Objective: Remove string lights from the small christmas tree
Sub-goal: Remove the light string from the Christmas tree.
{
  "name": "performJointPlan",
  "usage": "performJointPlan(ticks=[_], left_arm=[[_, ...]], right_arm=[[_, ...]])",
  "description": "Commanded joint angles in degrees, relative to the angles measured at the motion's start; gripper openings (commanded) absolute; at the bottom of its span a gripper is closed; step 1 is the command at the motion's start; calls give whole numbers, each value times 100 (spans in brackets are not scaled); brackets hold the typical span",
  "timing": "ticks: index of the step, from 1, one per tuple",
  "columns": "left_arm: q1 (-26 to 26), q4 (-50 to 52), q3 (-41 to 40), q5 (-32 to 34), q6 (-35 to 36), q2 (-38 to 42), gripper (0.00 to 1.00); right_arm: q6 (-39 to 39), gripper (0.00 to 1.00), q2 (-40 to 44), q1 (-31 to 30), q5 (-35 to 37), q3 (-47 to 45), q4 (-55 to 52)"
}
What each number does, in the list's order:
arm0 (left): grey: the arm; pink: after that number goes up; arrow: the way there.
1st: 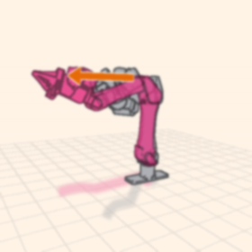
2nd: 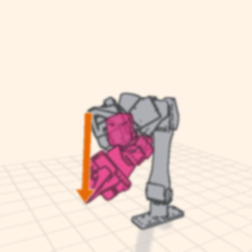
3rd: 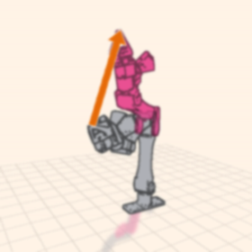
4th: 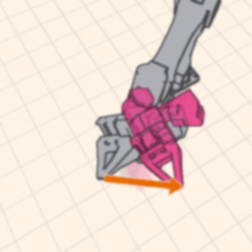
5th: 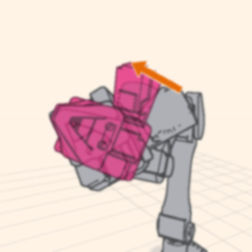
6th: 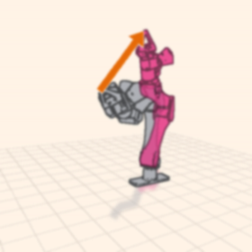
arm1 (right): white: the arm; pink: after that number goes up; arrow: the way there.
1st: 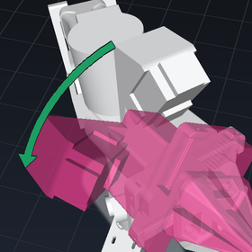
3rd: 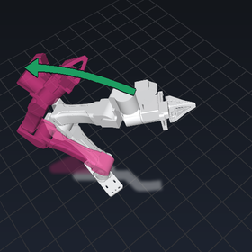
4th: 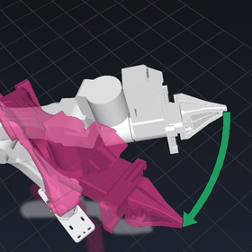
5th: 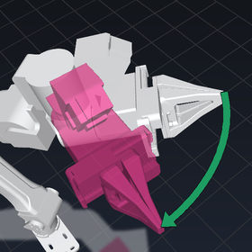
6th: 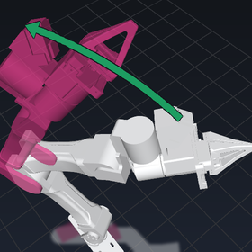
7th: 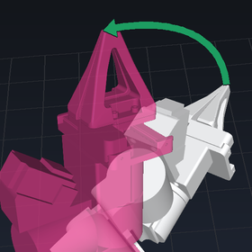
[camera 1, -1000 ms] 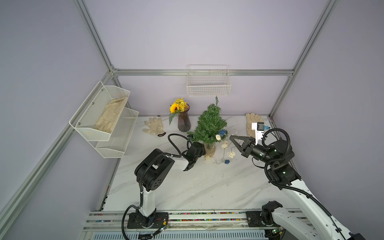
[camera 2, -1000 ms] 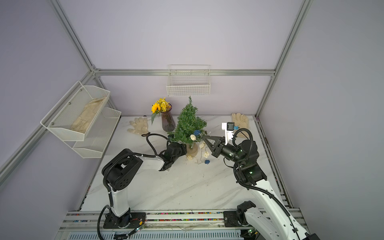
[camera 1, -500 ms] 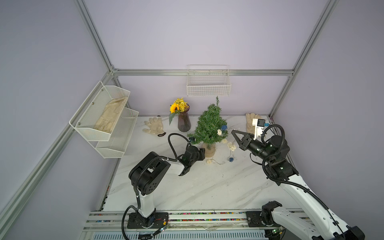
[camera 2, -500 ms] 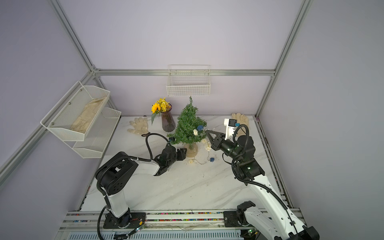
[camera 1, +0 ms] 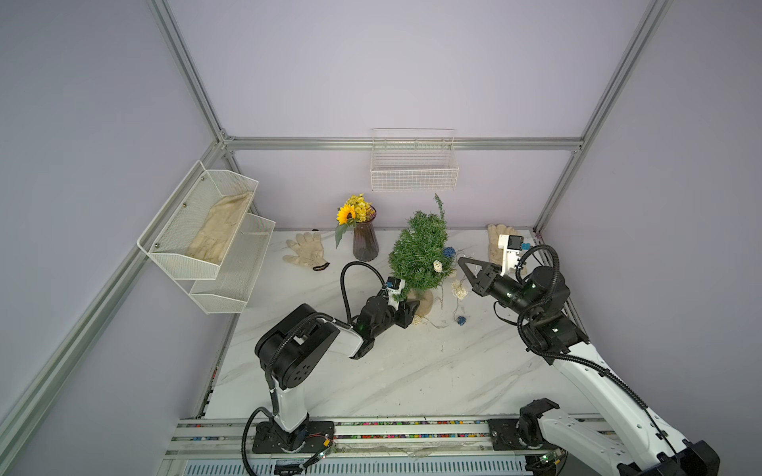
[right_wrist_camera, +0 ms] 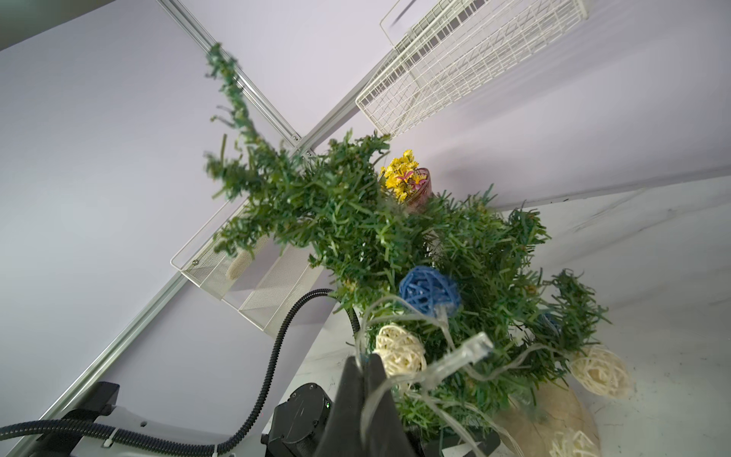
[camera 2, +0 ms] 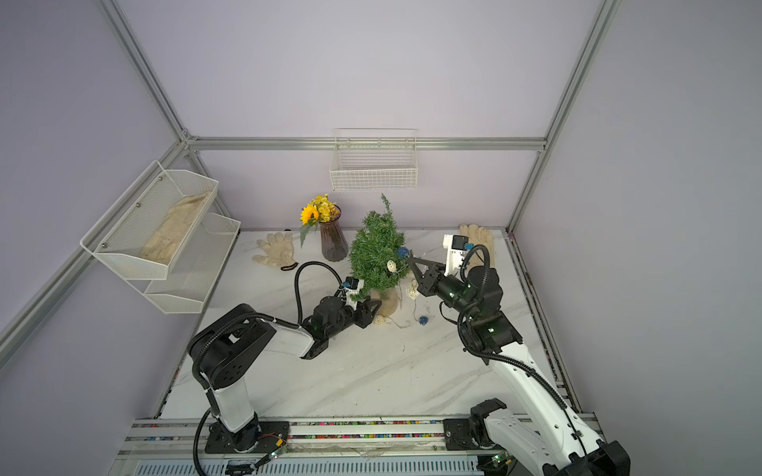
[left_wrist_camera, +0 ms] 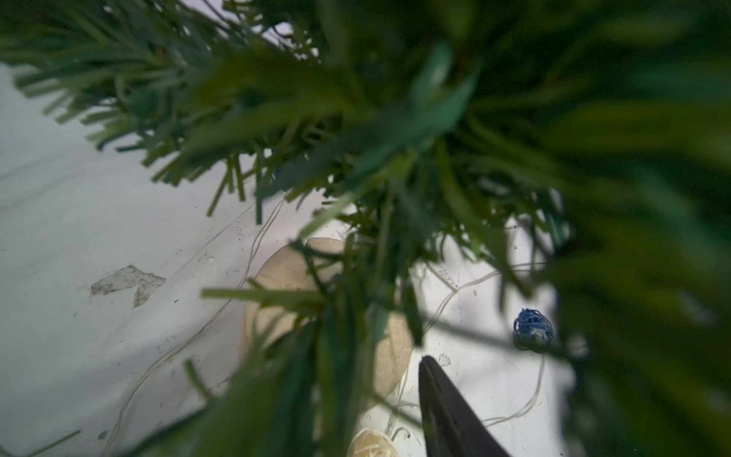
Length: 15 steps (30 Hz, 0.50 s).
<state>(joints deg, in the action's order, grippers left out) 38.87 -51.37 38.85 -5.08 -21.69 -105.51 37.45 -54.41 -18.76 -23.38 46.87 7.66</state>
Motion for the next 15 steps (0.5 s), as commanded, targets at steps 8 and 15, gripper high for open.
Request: performJointPlan(ticks=[8, 15], left_arm=[[-82, -411, -393, 163, -190, -16, 51], [-82, 87, -18, 318, -556, -243, 51]], right_arm=[[113, 0, 150, 1, 377, 37, -274], [25, 0, 472, 100, 449, -53, -579]])
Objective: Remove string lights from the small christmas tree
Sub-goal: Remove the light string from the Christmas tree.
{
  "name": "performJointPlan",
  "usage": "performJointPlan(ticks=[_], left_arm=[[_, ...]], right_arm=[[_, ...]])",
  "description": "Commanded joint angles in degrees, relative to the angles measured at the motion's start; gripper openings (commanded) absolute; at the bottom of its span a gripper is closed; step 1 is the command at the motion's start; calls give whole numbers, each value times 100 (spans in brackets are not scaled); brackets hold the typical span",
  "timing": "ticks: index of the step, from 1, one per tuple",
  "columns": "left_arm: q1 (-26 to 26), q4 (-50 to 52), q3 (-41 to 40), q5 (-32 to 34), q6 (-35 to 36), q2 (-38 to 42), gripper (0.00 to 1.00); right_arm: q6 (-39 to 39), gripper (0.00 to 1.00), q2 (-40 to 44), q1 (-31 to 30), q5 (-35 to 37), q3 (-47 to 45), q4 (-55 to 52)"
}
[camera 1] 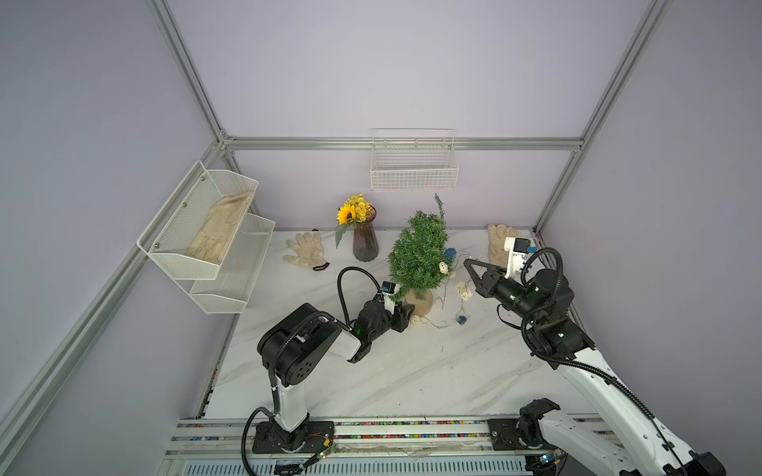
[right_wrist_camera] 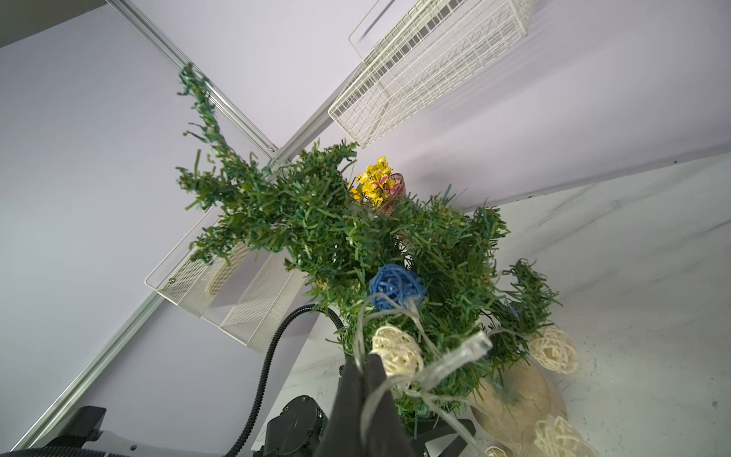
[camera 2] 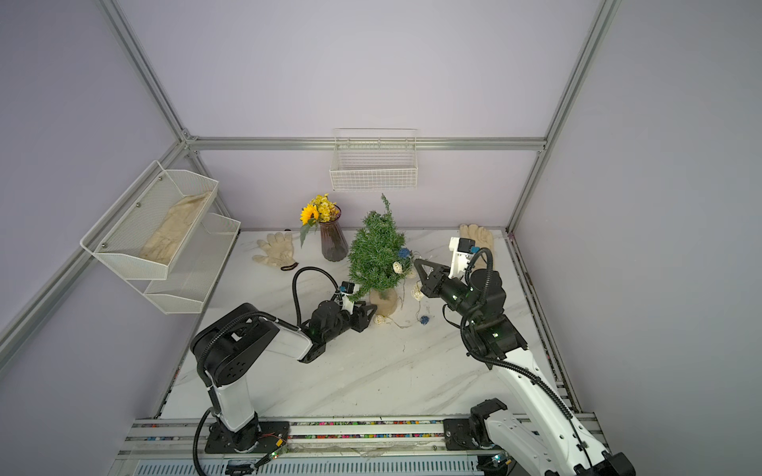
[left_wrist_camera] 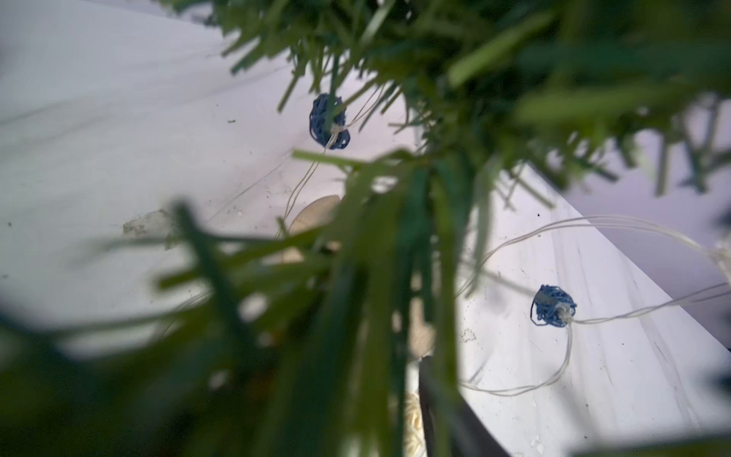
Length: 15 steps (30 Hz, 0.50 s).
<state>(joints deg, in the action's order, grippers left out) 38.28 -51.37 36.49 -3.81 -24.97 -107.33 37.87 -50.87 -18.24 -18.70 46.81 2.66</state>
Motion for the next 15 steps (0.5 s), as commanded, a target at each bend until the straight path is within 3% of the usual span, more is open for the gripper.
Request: performJointPlan(ticks=[1, 6, 15], left_arm=[[-25, 265, 317, 218, -219, -87, 51], [-42, 875, 800, 409, -187, -275, 50], [-365, 890, 1045, 663, -741, -569, 47]], right_arm=[[-91, 0, 85, 48, -230, -13, -56], [-271, 0, -8, 53, -923, 67, 93], [-412, 0, 412, 190, 347, 127, -806]])
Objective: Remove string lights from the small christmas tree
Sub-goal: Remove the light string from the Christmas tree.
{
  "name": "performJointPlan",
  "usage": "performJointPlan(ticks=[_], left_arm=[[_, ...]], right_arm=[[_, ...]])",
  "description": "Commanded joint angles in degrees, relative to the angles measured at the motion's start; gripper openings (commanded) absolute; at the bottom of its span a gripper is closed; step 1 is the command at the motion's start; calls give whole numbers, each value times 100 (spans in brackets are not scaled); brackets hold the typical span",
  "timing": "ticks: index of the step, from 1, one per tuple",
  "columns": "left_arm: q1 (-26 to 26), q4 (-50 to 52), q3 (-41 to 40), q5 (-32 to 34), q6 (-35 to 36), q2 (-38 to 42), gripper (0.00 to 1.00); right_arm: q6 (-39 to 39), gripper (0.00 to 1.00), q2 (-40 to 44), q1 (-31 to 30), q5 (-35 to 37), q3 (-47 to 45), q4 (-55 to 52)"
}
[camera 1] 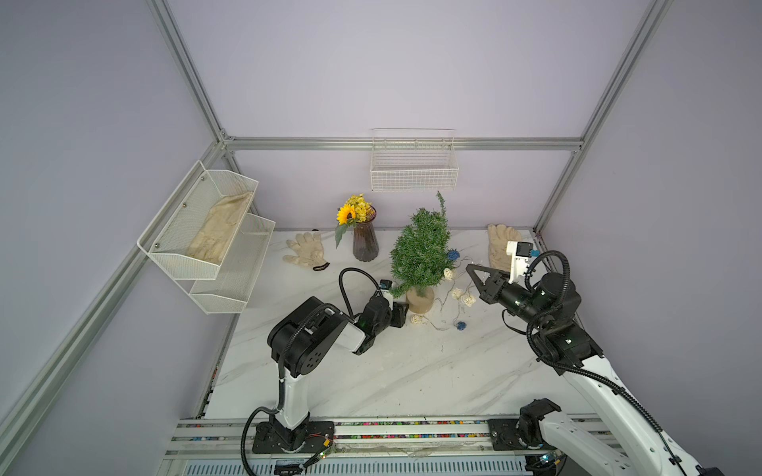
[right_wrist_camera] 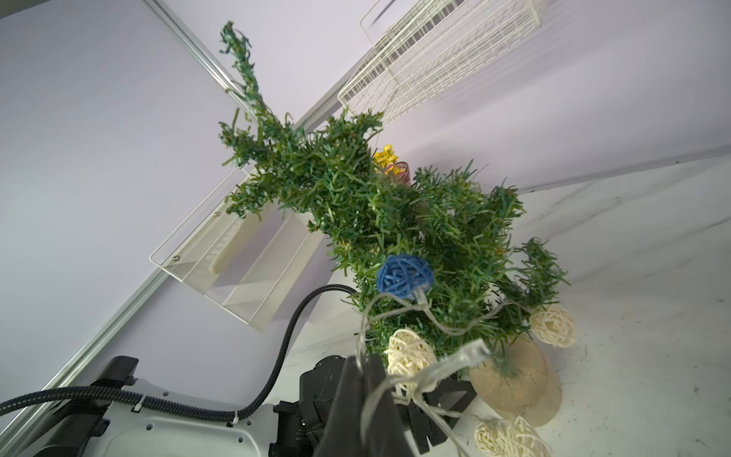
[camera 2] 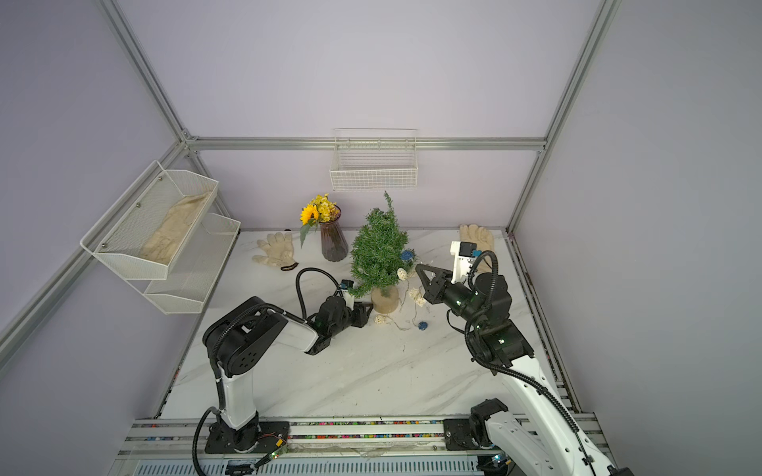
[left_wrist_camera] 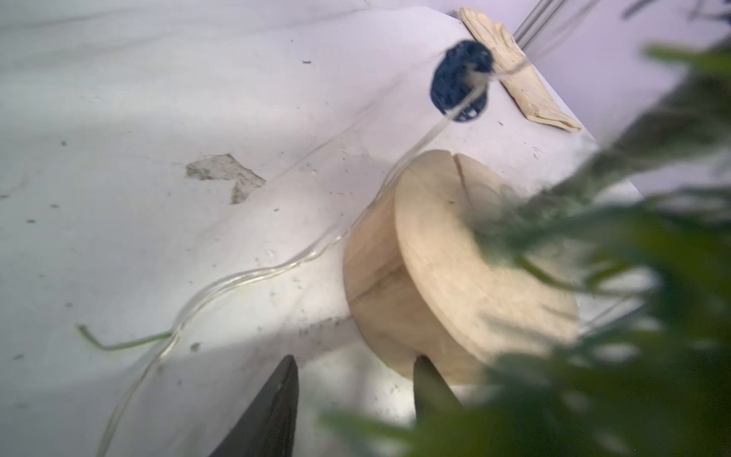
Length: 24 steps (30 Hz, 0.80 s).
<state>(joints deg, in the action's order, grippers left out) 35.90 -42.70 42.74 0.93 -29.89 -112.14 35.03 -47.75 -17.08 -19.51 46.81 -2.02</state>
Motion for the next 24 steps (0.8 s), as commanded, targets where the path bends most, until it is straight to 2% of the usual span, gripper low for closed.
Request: performJointPlan(ticks=[1, 5, 9, 15, 19, 24], left_arm=[[-165, 48, 449, 188, -257, -111, 47], [-294, 145, 570, 136, -262, -150, 47], [-365, 249, 622, 83, -278, -86, 47], [-347, 482, 525, -198, -421, 231, 48], [-229, 331, 321, -374, -604, 354, 53], [-70, -25, 136, -330, -834, 475, 57]], right_arm=[[-142, 0, 132, 119, 546, 122, -417], [-157, 0, 296, 368, 1015, 121, -723], [-21, 0, 300, 703, 1075, 12, -718], [40, 0, -245, 1118, 422, -30, -451], [182, 0, -565, 1128, -140, -22, -2], [233, 0, -654, 1128, -385, -19, 110]])
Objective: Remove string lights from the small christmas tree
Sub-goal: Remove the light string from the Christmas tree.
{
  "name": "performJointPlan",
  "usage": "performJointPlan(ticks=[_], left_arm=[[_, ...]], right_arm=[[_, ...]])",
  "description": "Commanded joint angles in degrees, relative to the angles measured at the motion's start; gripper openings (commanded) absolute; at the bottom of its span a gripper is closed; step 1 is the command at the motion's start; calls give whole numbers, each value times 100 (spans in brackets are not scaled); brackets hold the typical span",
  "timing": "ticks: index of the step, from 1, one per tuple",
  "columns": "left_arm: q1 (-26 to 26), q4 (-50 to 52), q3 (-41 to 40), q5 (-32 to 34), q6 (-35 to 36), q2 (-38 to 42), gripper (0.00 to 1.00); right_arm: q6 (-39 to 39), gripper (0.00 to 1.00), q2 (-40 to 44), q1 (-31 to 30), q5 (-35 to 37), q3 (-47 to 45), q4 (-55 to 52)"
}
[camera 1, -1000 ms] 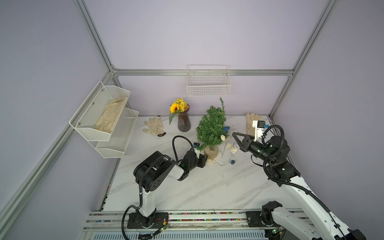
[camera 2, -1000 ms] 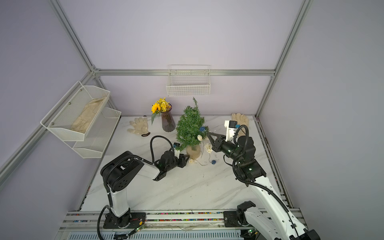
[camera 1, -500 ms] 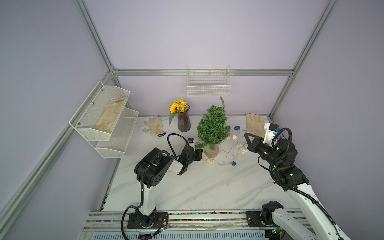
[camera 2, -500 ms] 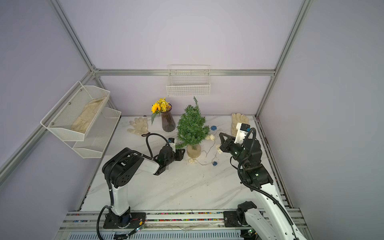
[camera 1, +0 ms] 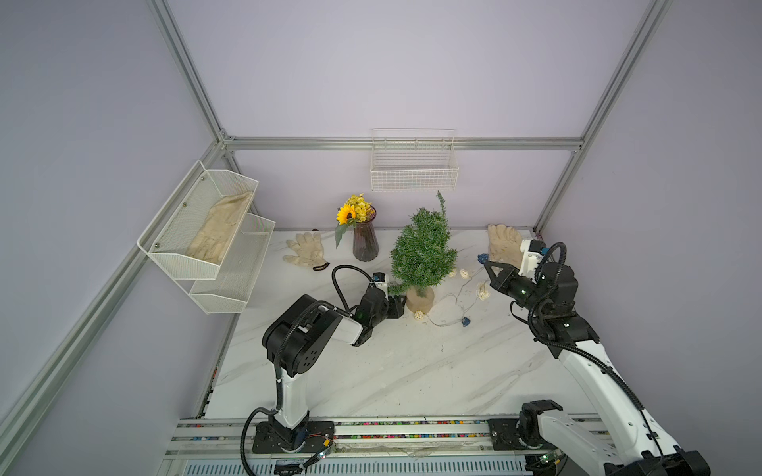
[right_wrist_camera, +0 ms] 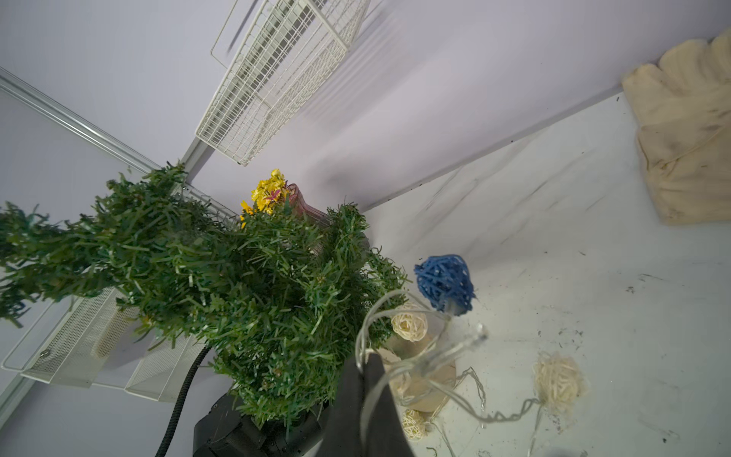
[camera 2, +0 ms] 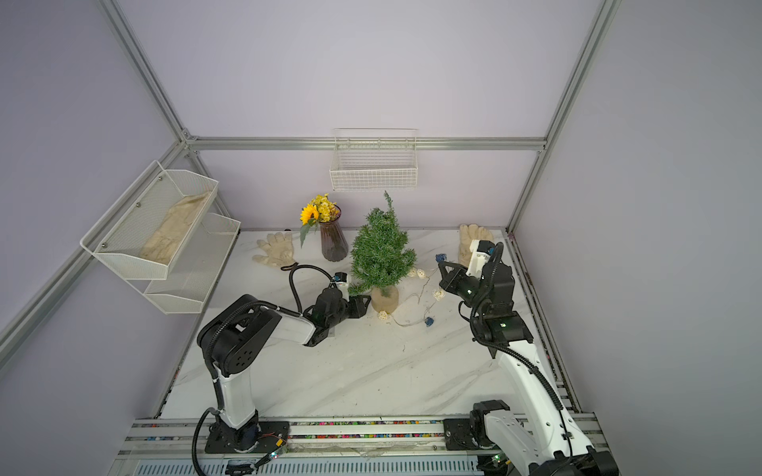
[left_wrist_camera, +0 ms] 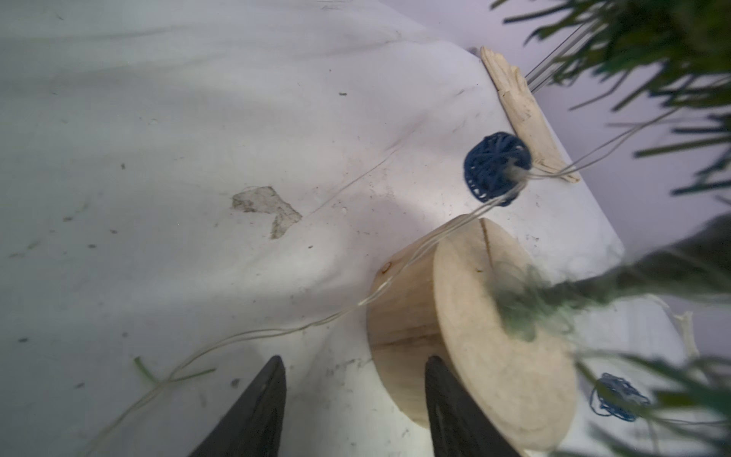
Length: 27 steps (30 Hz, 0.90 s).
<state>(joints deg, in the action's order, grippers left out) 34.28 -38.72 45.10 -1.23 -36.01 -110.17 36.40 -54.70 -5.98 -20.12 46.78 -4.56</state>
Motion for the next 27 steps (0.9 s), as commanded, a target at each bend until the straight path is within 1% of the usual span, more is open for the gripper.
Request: performJointPlan(ticks=[1, 4, 7, 9, 11, 14, 17, 21, 27], left_arm=[[125, -426, -105, -100, -299, 298, 57], [286, -638, -368, 427, -559, 457, 57], [407, -868, -574, 827, -1063, 475, 58], [447, -988, -566, 809, -1402, 367, 58], [495, -1155, -465, 613, -1641, 151, 60], [509, -1245, -269, 458, -1857, -106, 60], [502, -1318, -170, 590, -1927, -268, 60], [378, -650, 167, 620, -1914, -495, 59], [71, -309, 212, 611, -1935, -587, 55]], right_arm=[[95, 0, 55, 18, -345, -26, 359], [120, 0, 178, 26, -361, -98, 359], [130, 0, 239, 18, -369, -130, 351], [154, 0, 232, 25, -409, -126, 367], [206, 0, 227, 20, -465, -143, 439], [253, 0, 243, 25, -536, -160, 475], [262, 0, 292, 18, -579, -170, 466], [275, 0, 375, 19, -581, -197, 421], [292, 0, 533, 23, -526, -224, 350]])
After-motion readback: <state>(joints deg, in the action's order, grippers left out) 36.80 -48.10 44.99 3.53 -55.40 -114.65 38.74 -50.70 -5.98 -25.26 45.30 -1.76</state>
